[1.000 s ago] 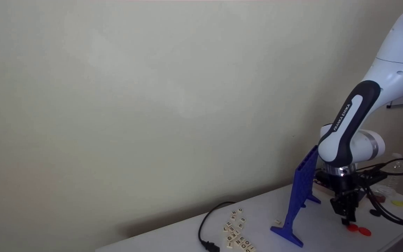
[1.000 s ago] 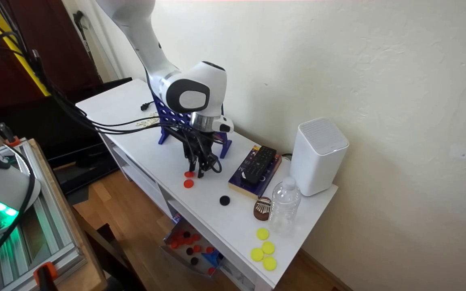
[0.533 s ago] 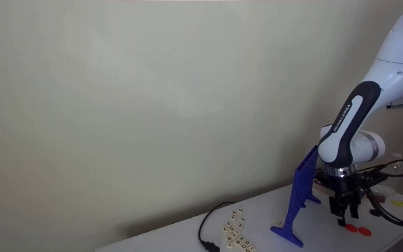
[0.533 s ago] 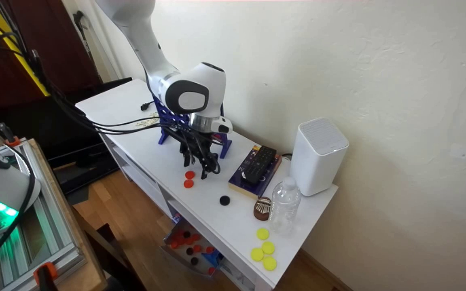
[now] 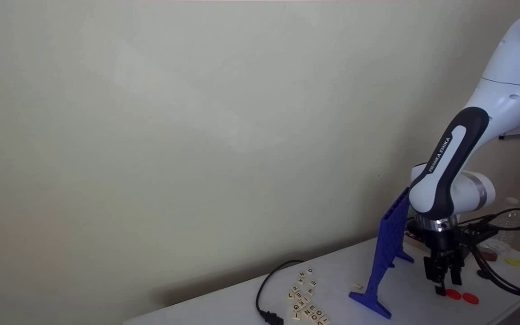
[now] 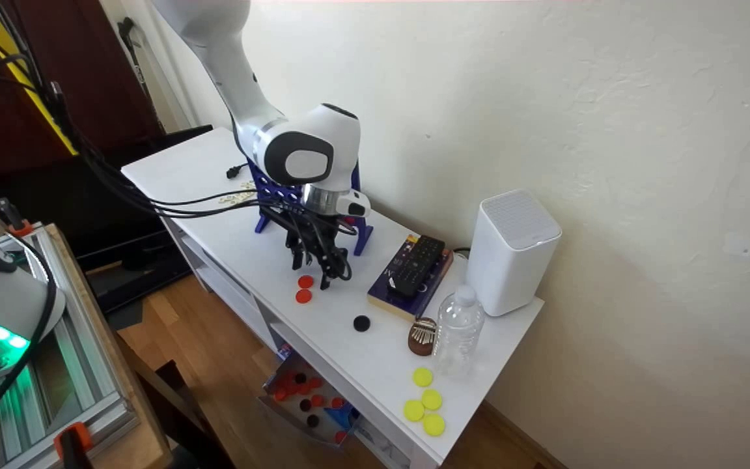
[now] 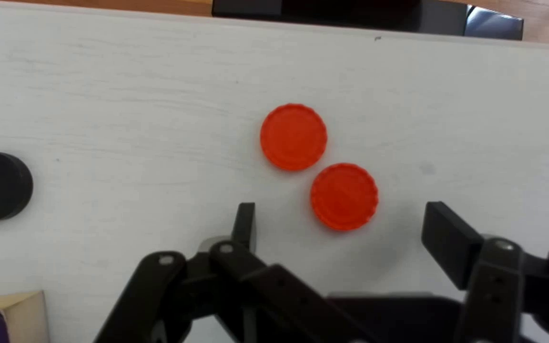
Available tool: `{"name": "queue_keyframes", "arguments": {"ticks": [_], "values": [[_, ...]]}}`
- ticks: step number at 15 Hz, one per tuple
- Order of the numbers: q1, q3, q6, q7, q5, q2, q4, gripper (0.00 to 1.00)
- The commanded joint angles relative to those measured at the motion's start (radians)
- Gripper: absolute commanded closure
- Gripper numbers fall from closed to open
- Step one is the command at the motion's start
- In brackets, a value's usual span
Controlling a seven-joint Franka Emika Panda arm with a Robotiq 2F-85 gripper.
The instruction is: Shift the orange ring to the blue object's fifth line
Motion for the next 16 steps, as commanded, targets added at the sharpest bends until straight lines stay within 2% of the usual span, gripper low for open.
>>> {"name": "queue_keyframes", "arguments": {"ticks": [1, 16], "values": [[0.004, -0.001, 0.005, 0.009, -0.026, 0.0, -0.014, 0.16], [0.038, -0.022, -0.001, 0.021, -0.074, 0.0, -0.022, 0.19]]}}
